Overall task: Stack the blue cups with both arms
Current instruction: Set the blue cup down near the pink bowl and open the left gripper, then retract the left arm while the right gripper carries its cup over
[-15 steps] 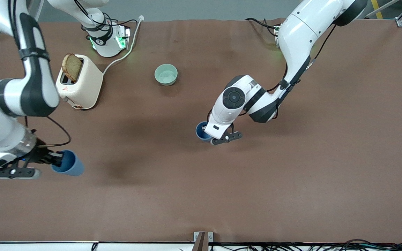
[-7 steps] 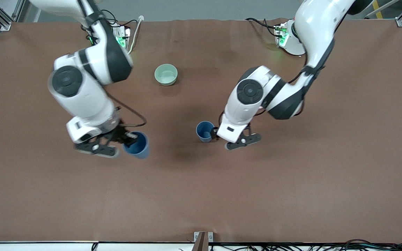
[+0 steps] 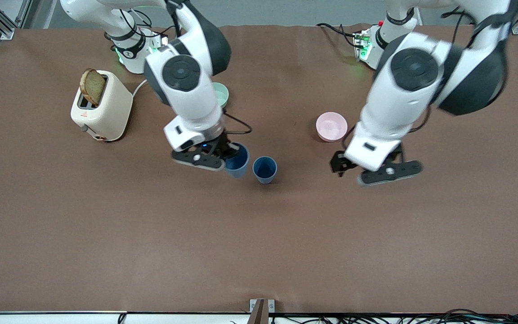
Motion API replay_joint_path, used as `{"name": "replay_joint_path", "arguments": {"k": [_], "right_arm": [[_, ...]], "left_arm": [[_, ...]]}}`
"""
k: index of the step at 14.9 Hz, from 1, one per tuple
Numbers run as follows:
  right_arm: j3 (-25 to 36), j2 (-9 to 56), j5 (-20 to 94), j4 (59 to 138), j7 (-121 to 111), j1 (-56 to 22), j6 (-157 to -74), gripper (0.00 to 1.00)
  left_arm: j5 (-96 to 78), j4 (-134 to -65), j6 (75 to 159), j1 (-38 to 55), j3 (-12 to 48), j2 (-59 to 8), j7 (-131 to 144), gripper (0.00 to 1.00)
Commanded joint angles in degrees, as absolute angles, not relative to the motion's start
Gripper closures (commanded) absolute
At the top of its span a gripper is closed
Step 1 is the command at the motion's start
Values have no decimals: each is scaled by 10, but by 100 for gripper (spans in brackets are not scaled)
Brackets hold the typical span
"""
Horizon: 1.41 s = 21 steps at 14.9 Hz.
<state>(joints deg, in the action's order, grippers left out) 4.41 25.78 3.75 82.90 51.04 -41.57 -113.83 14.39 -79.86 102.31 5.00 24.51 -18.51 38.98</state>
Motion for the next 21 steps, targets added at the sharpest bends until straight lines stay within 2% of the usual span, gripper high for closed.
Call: {"name": "replay_joint_path", "arguments": {"k": [1, 5, 9, 11, 16, 18, 21], "right_arm": [[51, 296, 51, 815, 520, -438, -1150, 99], [50, 312, 72, 815, 521, -455, -1168, 99], [50, 320, 76, 815, 521, -463, -1181, 99], [50, 330, 76, 815, 520, -462, -1192, 99], [50, 340, 76, 815, 519, -462, -1201, 99], [50, 341, 75, 815, 517, -462, -1202, 99], [50, 343, 75, 815, 513, -463, -1203, 99]], "left_arm": [[143, -810, 986, 27, 248, -135, 335, 0], [124, -812, 959, -1, 243, -88, 249, 0], [79, -823, 922, 9, 166, -44, 142, 0], [42, -853, 921, 17, 122, -16, 90, 0], [-28, -946, 907, 18, 54, 57, 19, 0], [-31, -969, 907, 22, 48, 74, 11, 0], [-19, -969, 909, 24, 54, 75, 18, 0]]}}
